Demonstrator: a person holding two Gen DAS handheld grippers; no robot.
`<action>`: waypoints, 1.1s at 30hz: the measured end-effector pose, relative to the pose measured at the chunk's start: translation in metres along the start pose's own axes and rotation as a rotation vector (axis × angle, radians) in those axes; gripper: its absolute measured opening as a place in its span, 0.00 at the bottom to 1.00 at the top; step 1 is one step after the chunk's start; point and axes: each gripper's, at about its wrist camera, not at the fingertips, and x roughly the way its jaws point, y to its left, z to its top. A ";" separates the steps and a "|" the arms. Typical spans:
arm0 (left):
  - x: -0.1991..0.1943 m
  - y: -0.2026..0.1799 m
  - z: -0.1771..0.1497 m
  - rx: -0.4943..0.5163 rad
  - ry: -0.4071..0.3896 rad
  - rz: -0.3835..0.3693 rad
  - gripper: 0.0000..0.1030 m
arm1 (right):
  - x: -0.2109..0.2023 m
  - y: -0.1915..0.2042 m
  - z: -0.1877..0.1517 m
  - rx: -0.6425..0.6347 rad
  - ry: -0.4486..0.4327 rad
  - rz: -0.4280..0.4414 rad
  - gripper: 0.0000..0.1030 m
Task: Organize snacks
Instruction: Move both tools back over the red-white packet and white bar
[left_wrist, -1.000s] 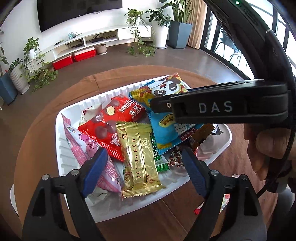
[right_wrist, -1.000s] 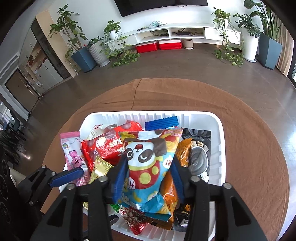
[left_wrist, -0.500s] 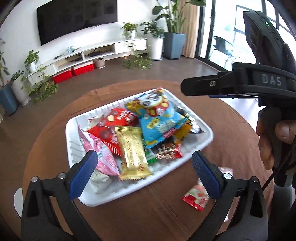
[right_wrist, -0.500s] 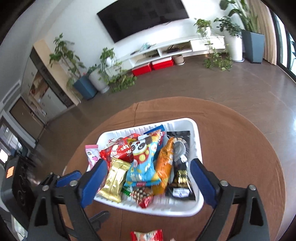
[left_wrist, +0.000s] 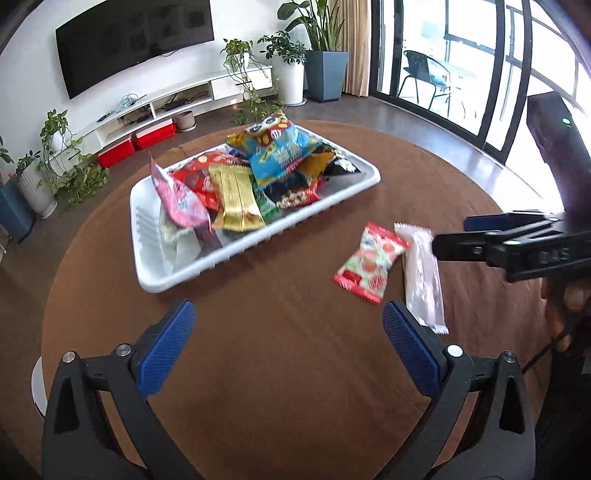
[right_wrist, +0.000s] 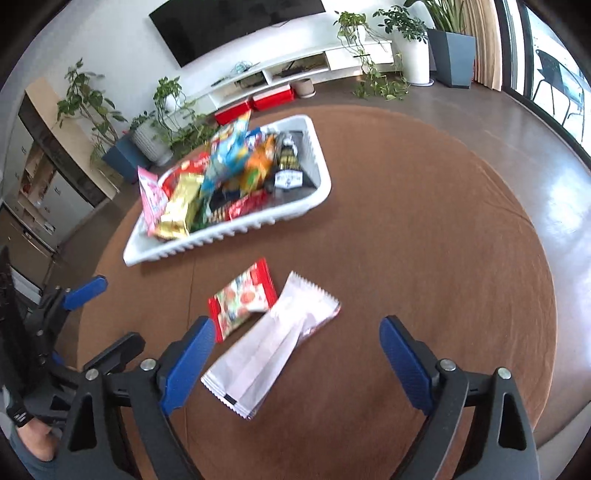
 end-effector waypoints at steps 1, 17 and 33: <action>-0.003 -0.001 -0.005 -0.002 -0.002 0.001 1.00 | 0.003 0.004 -0.001 -0.009 0.009 -0.007 0.87; -0.017 0.004 -0.010 -0.063 0.036 -0.067 1.00 | 0.028 0.027 -0.020 -0.197 0.075 -0.181 0.55; 0.065 -0.039 0.053 0.159 0.156 -0.126 1.00 | 0.005 -0.011 -0.031 -0.173 0.085 -0.143 0.53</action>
